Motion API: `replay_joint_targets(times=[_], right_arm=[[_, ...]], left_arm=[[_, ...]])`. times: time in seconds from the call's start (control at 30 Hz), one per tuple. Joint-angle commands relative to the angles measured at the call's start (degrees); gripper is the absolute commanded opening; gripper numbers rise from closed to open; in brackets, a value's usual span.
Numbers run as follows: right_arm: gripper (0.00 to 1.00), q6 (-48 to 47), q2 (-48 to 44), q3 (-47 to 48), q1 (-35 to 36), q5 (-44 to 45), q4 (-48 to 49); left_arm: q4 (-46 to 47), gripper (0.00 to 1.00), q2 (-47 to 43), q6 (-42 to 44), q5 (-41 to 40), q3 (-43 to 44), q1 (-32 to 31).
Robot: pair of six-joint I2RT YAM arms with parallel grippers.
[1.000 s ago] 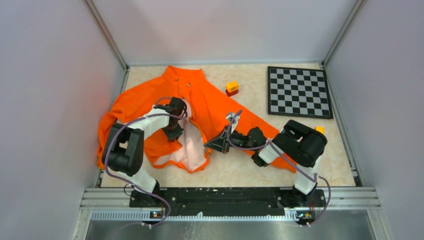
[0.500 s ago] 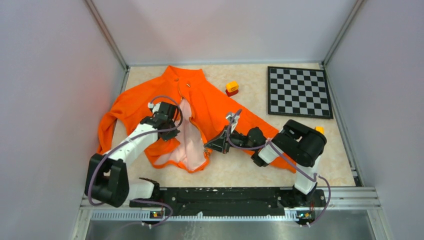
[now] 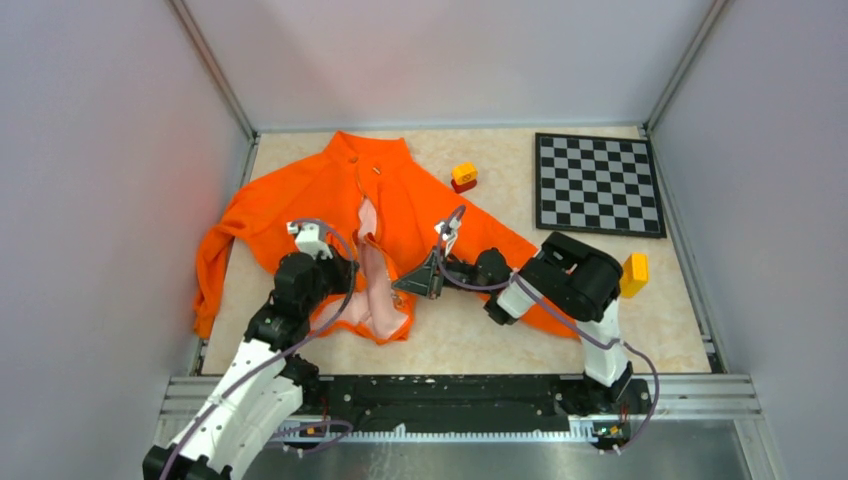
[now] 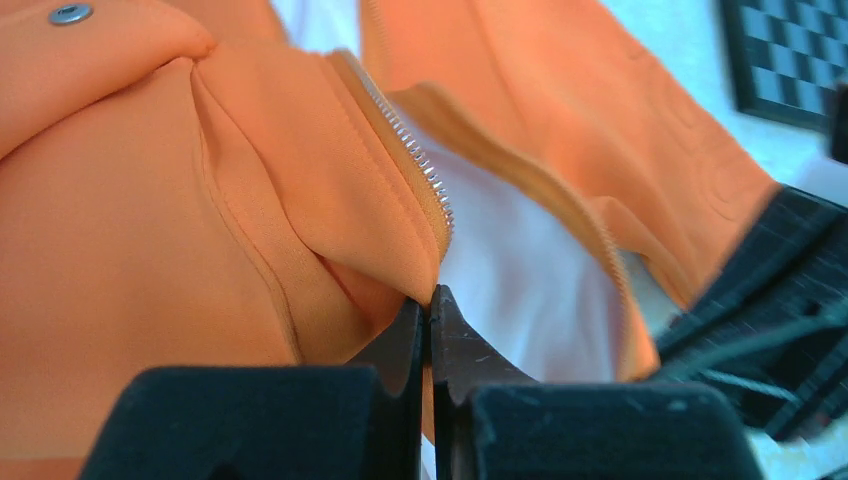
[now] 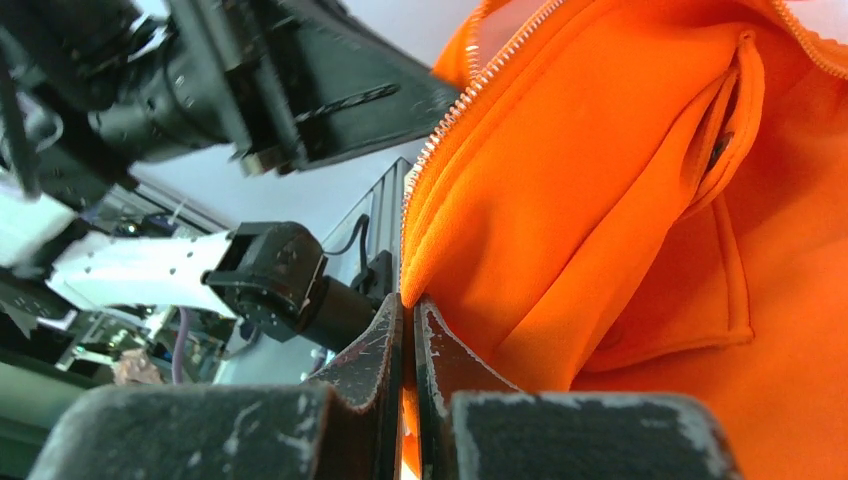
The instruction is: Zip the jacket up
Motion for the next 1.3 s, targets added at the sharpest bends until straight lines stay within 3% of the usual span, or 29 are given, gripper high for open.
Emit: replay_joint_targets(times=[0.0, 0.37, 0.97, 1.27], right_arm=[[0.00, 6.45, 3.49, 5.21, 1.31, 0.93, 11.87], [0.00, 9.35, 7.83, 10.10, 2.41, 3.55, 11.84], [0.00, 14.78, 4.23, 11.45, 2.94, 5.94, 11.89], [0.00, 12.70, 2.32, 11.37, 3.23, 4.79, 11.96]], left_arm=[[11.97, 0.00, -6.17, 5.33, 8.78, -3.99, -0.11], [18.33, 0.00, -21.96, 6.27, 9.92, -13.41, -0.11], [26.34, 0.00, -22.81, 3.53, 8.84, -18.34, -0.11], [26.83, 0.00, -23.16, 1.34, 7.86, -18.10, -0.10]])
